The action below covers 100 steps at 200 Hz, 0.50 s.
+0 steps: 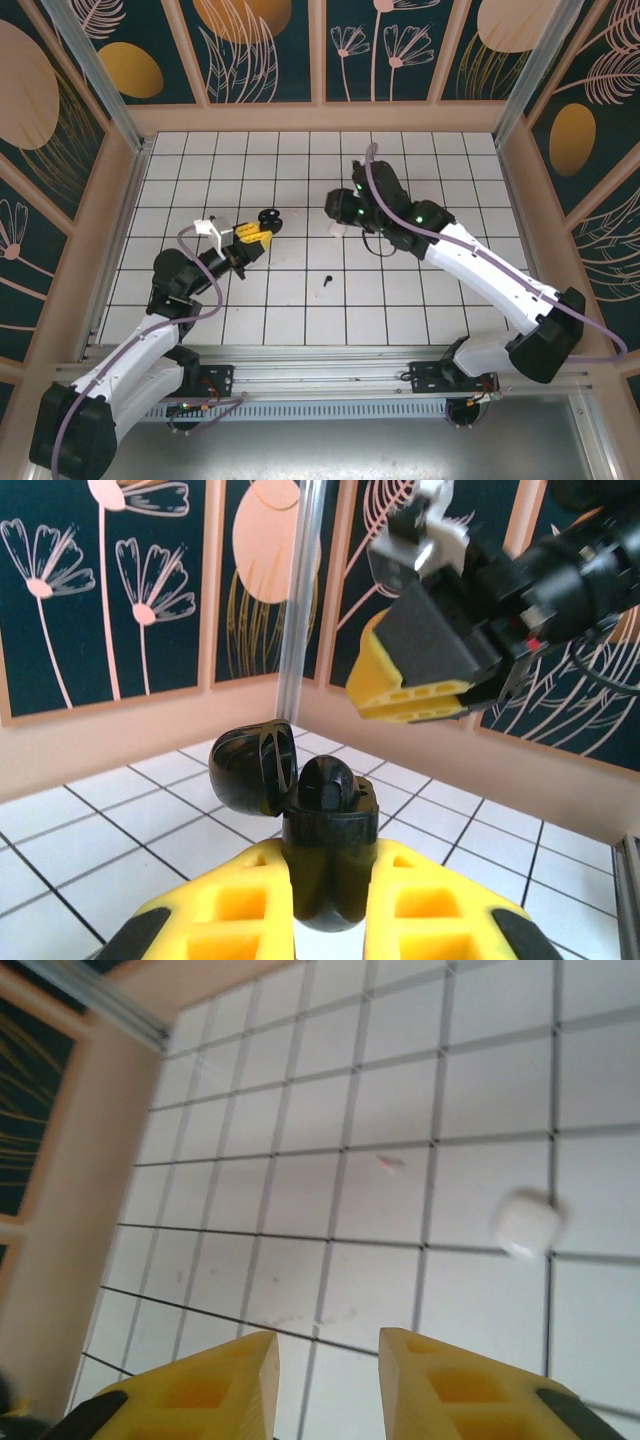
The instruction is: Insert wireless bluetooth earbuds into charging case
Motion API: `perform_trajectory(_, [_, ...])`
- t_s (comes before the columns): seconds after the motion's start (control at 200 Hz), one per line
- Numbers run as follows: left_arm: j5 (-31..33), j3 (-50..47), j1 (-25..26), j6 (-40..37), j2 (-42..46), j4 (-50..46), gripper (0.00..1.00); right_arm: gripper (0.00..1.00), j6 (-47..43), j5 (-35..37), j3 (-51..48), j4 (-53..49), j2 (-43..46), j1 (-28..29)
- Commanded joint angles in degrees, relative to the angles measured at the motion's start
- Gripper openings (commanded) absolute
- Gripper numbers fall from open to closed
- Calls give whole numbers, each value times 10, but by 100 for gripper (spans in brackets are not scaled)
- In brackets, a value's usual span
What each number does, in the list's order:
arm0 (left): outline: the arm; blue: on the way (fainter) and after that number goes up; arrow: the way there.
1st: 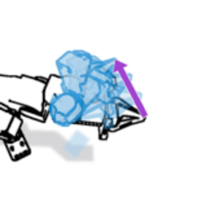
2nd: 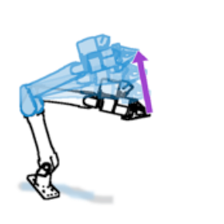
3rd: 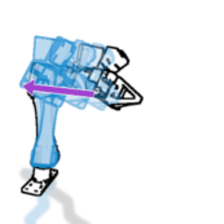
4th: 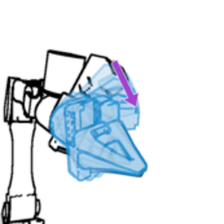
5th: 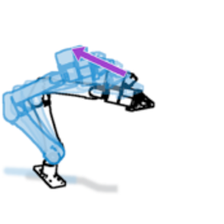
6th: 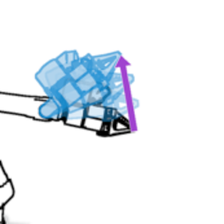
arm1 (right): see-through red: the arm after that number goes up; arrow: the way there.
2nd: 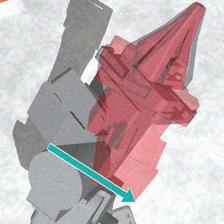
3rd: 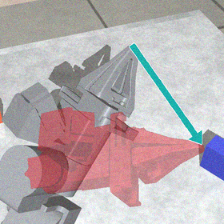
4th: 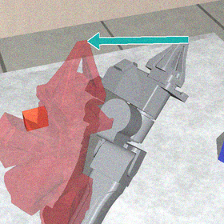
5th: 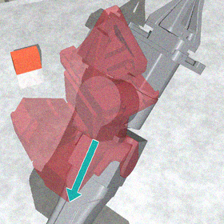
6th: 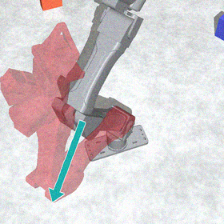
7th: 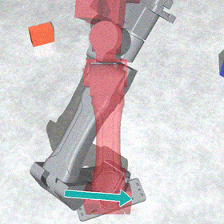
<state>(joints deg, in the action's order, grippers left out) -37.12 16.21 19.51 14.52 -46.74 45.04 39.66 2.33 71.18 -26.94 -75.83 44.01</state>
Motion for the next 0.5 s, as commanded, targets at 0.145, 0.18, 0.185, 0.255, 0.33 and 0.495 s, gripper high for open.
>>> perform_trajectory(0.145, [-20,-41,-2,-21,108,-88,0,27,110,-108,-155,90,0,-38])
perform_trajectory(0.18, [-21,-41,-3,-26,119,-103,0,27,116,-118,-172,107,-8,-38])
perform_trajectory(0.185, [-20,-41,-2,-26,119,-105,0,27,117,-119,-174,109,-9,-38])
perform_trajectory(0.255, [-16,-47,-2,-16,134,-100,0,26,127,-137,-203,140,-33,-38])
perform_trajectory(0.33, [-14,-49,-2,-16,141,-97,0,24,128,-149,-214,154,-68,-34])
perform_trajectory(0.495, [-20,-31,-2,-28,140,-125,0,19,121,-162,-199,155,-140,-20])
